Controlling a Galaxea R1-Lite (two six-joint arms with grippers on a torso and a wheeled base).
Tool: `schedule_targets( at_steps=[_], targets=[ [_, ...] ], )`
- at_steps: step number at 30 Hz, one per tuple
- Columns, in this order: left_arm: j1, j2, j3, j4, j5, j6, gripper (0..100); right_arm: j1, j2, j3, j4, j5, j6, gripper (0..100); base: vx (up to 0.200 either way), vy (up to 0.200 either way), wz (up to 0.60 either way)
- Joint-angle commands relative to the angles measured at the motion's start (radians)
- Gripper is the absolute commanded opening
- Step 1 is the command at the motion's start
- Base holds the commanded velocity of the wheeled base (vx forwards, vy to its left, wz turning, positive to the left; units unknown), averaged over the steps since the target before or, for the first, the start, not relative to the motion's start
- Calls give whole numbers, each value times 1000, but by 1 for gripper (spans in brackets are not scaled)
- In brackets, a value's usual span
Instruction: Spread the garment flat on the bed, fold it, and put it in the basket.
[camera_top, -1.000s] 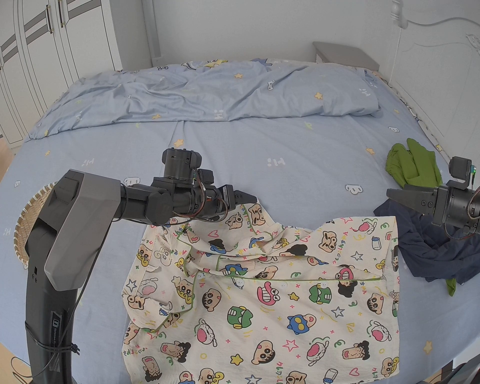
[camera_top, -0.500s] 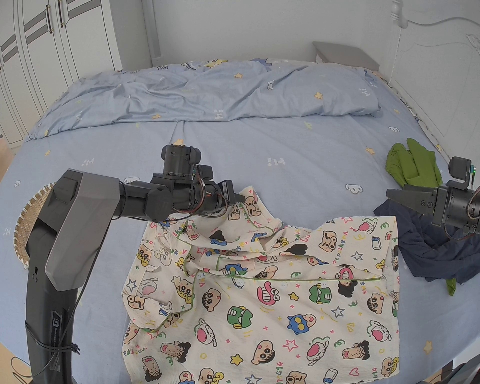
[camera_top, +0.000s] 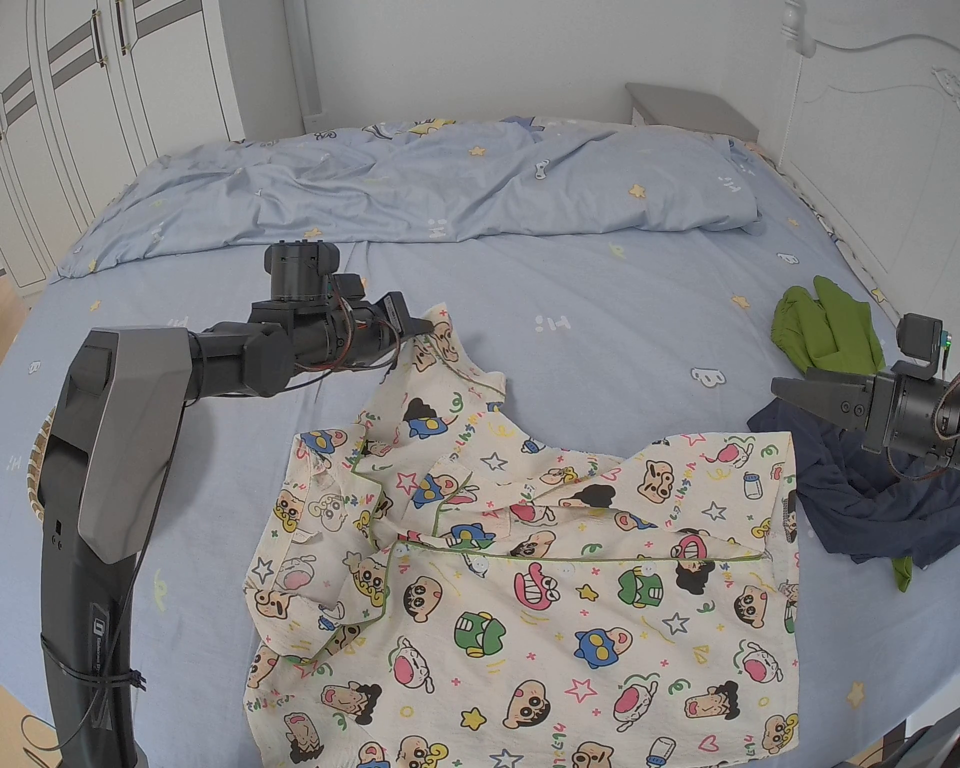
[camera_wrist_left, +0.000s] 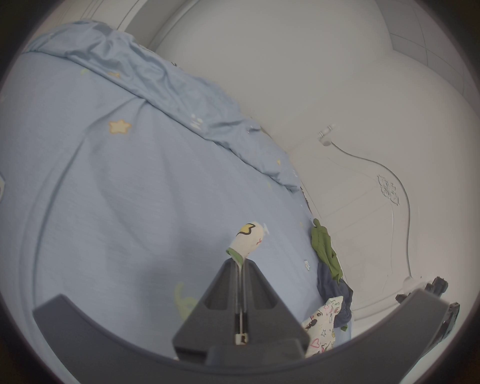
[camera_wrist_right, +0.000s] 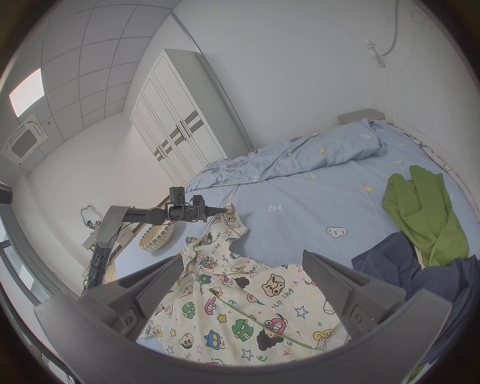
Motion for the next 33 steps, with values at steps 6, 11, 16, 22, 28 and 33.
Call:
schedule_targets(
  at_steps=[6,11,16,22,28,33],
  targets=[
    [73,46,-6,85,0,-30,0,1,2,1,-1,-15,0,100,0,0,0],
    [117,63,-6,160,0,-75,0,1,4,1,-1,-16,0,100,0,0,0],
    [113,66,-6,225,0,-75,0,3,4,1,-1,-16,0,100,0,0,0],
    [80,64,-6,266,1,-65,0,3,4,2,-1,-16,0,100,0,0,0],
    [87,55,-6,278,1,-71,0,3,4,2,-1,-15,-2,100,0,0,0],
    [87,-9,-6,323,0,-85,0,4,4,7,-3,-15,-2,100,0,0,0]
  ],
)
